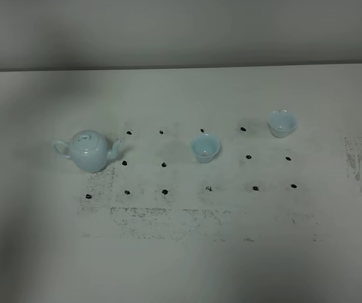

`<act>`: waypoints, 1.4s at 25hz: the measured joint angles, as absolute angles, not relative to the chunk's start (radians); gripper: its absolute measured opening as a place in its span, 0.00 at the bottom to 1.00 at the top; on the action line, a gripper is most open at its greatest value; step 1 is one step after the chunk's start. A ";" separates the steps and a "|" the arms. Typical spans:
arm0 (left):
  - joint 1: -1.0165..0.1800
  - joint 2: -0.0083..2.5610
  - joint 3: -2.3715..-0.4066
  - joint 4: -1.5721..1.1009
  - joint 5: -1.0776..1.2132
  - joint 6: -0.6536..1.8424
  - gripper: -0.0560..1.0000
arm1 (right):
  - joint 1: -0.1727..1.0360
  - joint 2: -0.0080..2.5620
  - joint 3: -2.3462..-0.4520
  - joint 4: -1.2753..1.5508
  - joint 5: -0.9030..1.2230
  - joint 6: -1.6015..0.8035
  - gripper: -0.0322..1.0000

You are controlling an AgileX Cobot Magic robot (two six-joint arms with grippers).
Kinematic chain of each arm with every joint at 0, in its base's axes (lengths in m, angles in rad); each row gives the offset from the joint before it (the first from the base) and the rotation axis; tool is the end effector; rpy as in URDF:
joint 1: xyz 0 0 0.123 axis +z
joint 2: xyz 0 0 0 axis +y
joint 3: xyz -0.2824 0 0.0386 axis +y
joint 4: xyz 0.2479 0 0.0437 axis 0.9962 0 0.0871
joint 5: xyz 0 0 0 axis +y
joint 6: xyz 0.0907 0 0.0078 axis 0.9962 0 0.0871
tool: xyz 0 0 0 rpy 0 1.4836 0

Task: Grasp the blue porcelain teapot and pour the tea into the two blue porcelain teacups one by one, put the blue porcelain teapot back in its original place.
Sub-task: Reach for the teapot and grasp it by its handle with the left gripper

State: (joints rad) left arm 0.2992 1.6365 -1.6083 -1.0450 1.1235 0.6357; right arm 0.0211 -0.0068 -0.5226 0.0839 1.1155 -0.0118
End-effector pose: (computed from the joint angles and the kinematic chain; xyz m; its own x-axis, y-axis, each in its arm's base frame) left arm 0.3532 0.0346 0.4001 -0.6524 -0.2044 -0.7298 0.3581 0.7655 -0.5345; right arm -0.0112 0.0066 0.2792 -0.4792 0.0150 -0.8776 -0.0751 0.9955 0.0580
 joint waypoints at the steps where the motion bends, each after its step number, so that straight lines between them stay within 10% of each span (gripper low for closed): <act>1: 0.299 1.636 -1.608 -1.045 1.124 0.636 0.61 | 0.021 -0.007 -0.523 0.087 1.116 -0.012 0.50; 16: 0.264 1.636 -1.608 -0.944 1.130 0.634 0.61 | 0.003 -0.007 -0.523 0.121 1.114 -0.010 0.50; 35: -0.312 1.635 -1.608 0.430 1.122 -0.039 0.57 | 0.003 -0.007 -0.523 0.123 1.114 -0.011 0.50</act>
State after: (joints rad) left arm -0.3116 1.6350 -1.6083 0.4301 1.1220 -0.0386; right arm 0.0029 -0.0068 -0.5226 0.1233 1.1137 -0.0109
